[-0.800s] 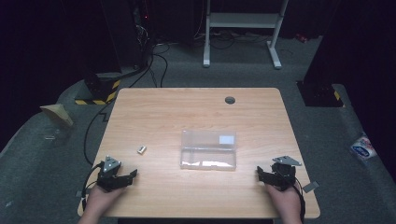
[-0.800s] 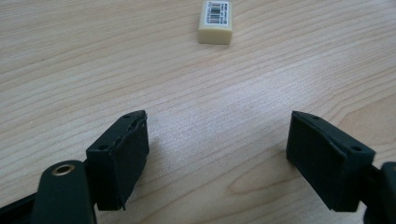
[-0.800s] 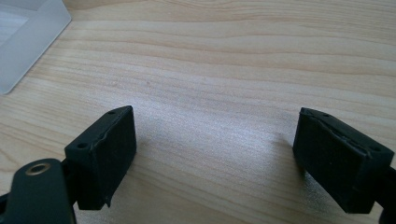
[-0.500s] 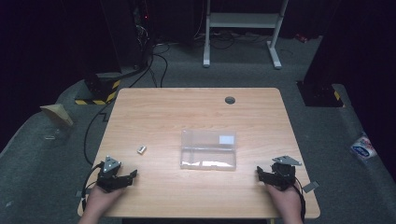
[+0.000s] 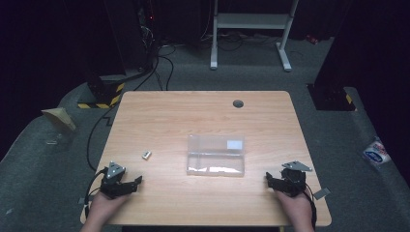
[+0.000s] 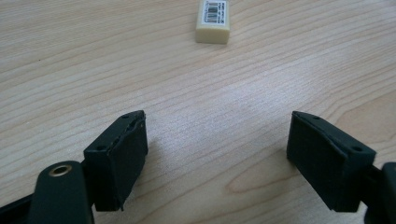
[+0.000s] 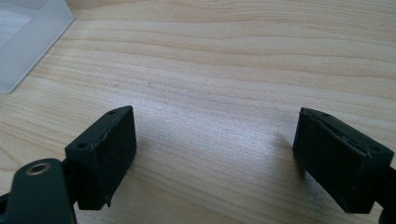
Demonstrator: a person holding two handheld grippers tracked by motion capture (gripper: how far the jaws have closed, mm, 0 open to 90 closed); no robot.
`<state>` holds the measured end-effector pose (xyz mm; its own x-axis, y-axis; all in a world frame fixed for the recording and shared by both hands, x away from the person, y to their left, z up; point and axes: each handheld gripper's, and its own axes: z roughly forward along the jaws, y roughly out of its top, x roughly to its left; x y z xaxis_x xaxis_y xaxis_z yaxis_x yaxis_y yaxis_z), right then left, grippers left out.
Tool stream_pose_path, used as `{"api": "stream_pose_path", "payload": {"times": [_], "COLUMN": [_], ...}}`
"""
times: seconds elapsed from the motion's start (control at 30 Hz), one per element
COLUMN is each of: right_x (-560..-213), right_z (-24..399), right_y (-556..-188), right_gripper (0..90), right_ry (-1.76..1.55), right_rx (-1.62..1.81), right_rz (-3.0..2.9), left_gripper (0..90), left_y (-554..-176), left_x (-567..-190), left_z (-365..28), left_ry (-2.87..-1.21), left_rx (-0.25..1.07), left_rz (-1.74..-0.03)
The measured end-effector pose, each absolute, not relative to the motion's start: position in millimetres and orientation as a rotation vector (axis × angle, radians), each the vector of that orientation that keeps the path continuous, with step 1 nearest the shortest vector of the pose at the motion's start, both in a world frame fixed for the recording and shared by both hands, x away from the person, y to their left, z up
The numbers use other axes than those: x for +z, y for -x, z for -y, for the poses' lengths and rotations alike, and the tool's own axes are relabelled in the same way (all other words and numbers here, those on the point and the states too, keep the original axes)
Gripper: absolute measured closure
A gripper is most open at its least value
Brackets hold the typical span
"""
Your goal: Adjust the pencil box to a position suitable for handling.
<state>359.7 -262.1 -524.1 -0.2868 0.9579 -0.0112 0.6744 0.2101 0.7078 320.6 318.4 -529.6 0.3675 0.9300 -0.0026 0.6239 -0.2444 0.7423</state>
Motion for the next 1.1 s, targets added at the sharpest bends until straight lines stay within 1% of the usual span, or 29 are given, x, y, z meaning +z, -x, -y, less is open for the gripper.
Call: {"api": "stream_pose_path", "payload": {"times": [0.13,0.17,0.2,0.23,0.3,0.37,0.63,0.97,1.03,1.1], "right_x": [-524.2,-524.0,-523.9,-523.9,-523.0,-519.6,-508.3,-501.6,-504.1,-507.3], "right_z": [262.1,262.1,262.4,262.4,262.6,263.7,248.7,195.7,188.0,182.1], "right_y": [-360.3,-360.3,-359.2,-359.2,-358.0,-356.3,-355.0,-360.6,-363.7,-368.0], "right_gripper": [13.2,14.1,17.7,17.7,26.3,38.0,54.6,55.6,57.7,61.8], "right_ry": [-1.508,-1.508,-1.508,-1.508,-1.510,-1.531,-1.503,-1.385,-1.374,-1.372], "right_rx": [0.834,0.834,0.840,0.840,0.841,0.855,1.008,1.080,1.064,1.051], "right_rz": [-2.038,-2.038,-2.030,-2.030,-2.024,-2.025,-2.043,-2.096,-2.114,-2.128], "left_gripper": [20.8,20.8,20.8,20.7,20.7,20.7,20.7,20.7,20.7,20.7], "left_y": [-320.5,-320.6,-320.9,-320.9,-321.0,-321.0,-321.1,-321.7,-321.6,-321.6], "left_x": [-529.6,-529.6,-529.7,-529.7,-529.7,-529.7,-529.7,-529.6,-529.6,-529.6], "left_z": [-318.4,-318.6,-318.7,-318.7,-318.7,-318.7,-318.7,-319.1,-319.0,-319.0], "left_ry": [-1.968,-1.970,-1.969,-1.969,-1.969,-1.969,-1.970,-1.974,-1.974,-1.975], "left_rx": [0.592,0.591,0.593,0.593,0.594,0.594,0.593,0.593,0.593,0.593], "left_rz": [-1.342,-1.339,-1.337,-1.337,-1.337,-1.337,-1.336,-1.329,-1.330,-1.330]}}
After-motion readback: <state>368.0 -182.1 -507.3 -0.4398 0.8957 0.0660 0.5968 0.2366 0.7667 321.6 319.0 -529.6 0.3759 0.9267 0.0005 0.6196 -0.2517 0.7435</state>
